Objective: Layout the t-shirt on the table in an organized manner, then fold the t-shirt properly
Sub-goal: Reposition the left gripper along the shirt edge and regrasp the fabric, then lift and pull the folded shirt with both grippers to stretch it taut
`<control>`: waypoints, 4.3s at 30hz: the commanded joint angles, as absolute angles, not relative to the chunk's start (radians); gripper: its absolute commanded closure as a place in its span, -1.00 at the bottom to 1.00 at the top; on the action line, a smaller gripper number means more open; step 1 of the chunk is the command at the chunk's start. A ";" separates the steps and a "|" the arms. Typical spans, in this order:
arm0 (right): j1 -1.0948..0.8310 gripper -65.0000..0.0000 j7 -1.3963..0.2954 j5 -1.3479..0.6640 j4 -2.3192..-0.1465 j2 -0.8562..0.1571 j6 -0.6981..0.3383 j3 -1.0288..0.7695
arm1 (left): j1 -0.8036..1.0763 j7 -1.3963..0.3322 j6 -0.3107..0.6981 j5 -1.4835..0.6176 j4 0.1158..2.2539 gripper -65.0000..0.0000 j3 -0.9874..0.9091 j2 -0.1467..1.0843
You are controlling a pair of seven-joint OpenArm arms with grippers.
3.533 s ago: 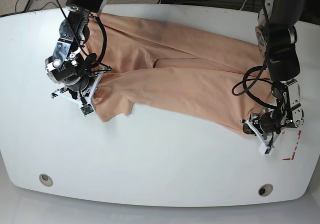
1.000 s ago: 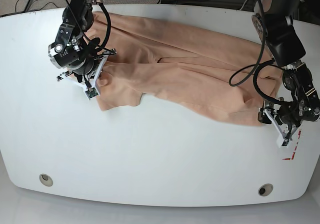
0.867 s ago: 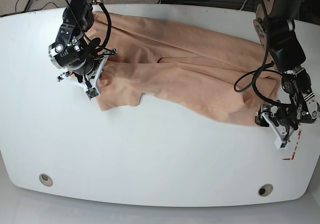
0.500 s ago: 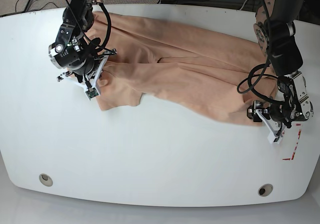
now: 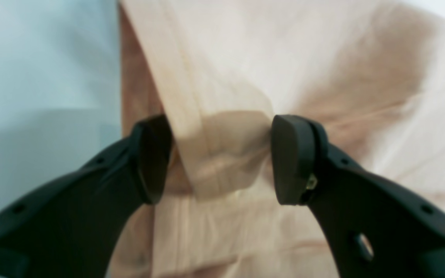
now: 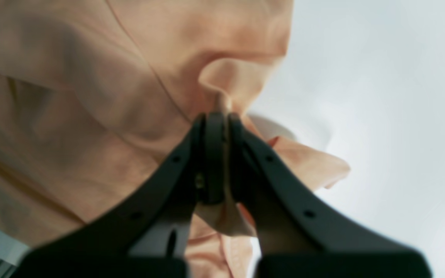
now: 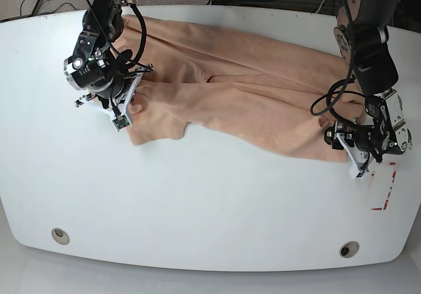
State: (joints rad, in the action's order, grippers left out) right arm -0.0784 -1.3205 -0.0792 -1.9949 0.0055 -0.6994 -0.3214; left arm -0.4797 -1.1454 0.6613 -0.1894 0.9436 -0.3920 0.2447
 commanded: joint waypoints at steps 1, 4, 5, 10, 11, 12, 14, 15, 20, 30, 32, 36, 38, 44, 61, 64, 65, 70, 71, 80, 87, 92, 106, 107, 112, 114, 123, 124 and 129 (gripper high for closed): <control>-0.064 0.98 -1.308 -0.085 -2.011 0.001 -0.698 -0.323 | -0.509 -1.190 0.698 -0.200 1.020 -0.18 -0.397 0.257; -0.064 0.98 -1.308 -0.085 -2.011 0.001 -0.698 -0.323 | -0.496 -1.208 0.698 -0.200 1.055 -0.18 -0.397 0.257; -0.064 0.98 -1.308 -0.085 -2.011 0.001 -0.698 -0.323 | -0.489 -1.218 0.698 -0.200 1.063 -0.18 -0.397 0.257; -0.062 0.98 -1.308 -0.085 -2.011 0.001 -0.698 -0.323 | -0.481 -1.236 0.698 -0.200 1.086 -0.18 -0.397 0.257; -0.062 0.98 -1.308 -0.085 -2.011 0.001 -0.698 -0.323 | -0.479 -1.241 0.698 -0.200 1.089 -0.18 -0.397 0.257; -0.061 0.98 -1.308 -0.085 -2.011 0.001 -0.698 -0.323 | -0.479 -1.244 0.698 -0.200 1.090 -0.18 -0.397 0.257; -0.051 0.98 -1.308 -0.085 -2.011 0.001 -0.698 -0.323 | -0.475 -1.248 0.698 -0.200 1.087 -0.18 -0.397 0.257; -0.051 0.98 -1.308 -0.085 -2.011 0.001 -0.698 -0.323 | -0.469 -1.248 0.698 -0.200 1.087 -0.18 -0.397 0.257; -0.045 0.98 -1.308 -0.085 -2.011 0.001 -0.698 -0.323 | -0.455 -1.248 0.698 -0.200 1.089 -0.18 -0.394 0.255; -0.044 0.98 -1.308 -0.085 -2.011 0.001 -0.698 -0.323 | -0.427 -1.248 0.698 -0.202 1.093 0.32 -0.392 0.255; -0.044 0.98 -1.308 -0.085 -2.011 0.001 -0.698 -0.323 | -0.427 -1.247 0.698 -0.202 1.093 0.61 -0.390 0.255; -0.044 0.98 -1.308 -0.085 -2.011 0.001 -0.698 -0.323 | -0.427 -1.245 0.698 -0.202 1.093 0.88 -0.390 0.255; -0.044 0.98 -1.308 -0.085 -2.011 0.002 -0.698 -0.323 | -0.427 -1.245 0.698 -0.202 1.095 0.89 -0.390 0.255; -0.044 0.99 -1.308 -0.085 -2.011 0.002 -0.698 -0.323 | -0.429 -1.248 0.698 -0.202 1.178 0.90 -0.390 0.255; -0.044 0.99 -1.308 -0.085 -2.011 0.002 -0.698 -0.323 | -0.438 -1.328 0.698 -0.202 1.372 0.90 -0.394 0.257; -0.044 0.99 -1.308 -0.085 -2.011 0.002 -0.698 -0.323 | -0.437 -1.328 0.698 -0.202 1.382 0.90 -0.395 0.257; -0.044 0.99 -1.308 -0.085 -2.011 0.002 -0.698 -0.323 | -0.437 -1.328 0.698 -0.202 1.382 0.90 -0.395 0.257; -0.044 0.99 -1.308 -0.085 -2.011 0.002 -0.698 -0.325 | -0.437 -1.346 0.698 -0.202 1.382 0.90 -0.398 0.257; -0.044 0.99 -1.308 -0.085 -2.011 0.002 -0.698 -0.325 | -0.437 -1.354 0.698 -0.203 1.382 0.90 -0.398 0.257; -0.042 0.99 -1.308 -0.085 -2.011 0.002 -0.698 -0.325 | -0.430 -1.396 0.698 -0.202 1.460 0.91 -0.437 0.257; -0.030 0.99 -1.308 -0.085 -2.011 0.002 -0.698 -0.325 | -0.383 -1.396 0.698 -0.200 1.573 0.91 -0.437 0.262; -0.030 0.99 -1.308 -0.085 -2.011 0.002 -0.698 -0.325 | -0.343 -1.396 0.698 -0.200 1.643 0.91 -0.437 0.262; -0.035 0.99 -1.314 -0.087 -2.012 0.001 -0.698 -0.325 | -0.197 -1.396 0.698 -0.199 1.794 0.91 -0.437 0.305; -0.036 0.99 -1.314 -0.087 -2.012 0.001 -0.698 -0.326 | -0.191 -1.396 0.698 -0.199 1.794 0.91 -0.437 0.315; -0.071 0.98 -1.314 -0.087 -2.012 -0.004 -0.698 -0.328 | -0.153 -1.396 0.698 -0.199 1.791 0.91 -0.437 0.341; -0.084 0.98 -1.314 -0.087 -2.012 -0.004 -0.698 -0.328 | -0.134 -1.396 0.698 -0.200 1.791 0.91 -0.437 0.341; -0.139 0.98 -1.314 -0.087 -2.012 -0.004 -0.698 -0.323 | -0.058 -1.396 0.698 -0.199 1.791 0.91 -0.437 0.343; -0.143 0.98 -1.314 -0.087 -2.012 -0.002 -0.698 -0.323 | -0.048 -1.396 0.698 -0.199 1.791 0.91 -0.437 0.343; -0.168 0.98 -1.314 -0.087 -2.012 -0.002 -0.698 -0.323 | -0.007 -1.396 0.698 -0.199 1.791 0.90 -0.437 0.343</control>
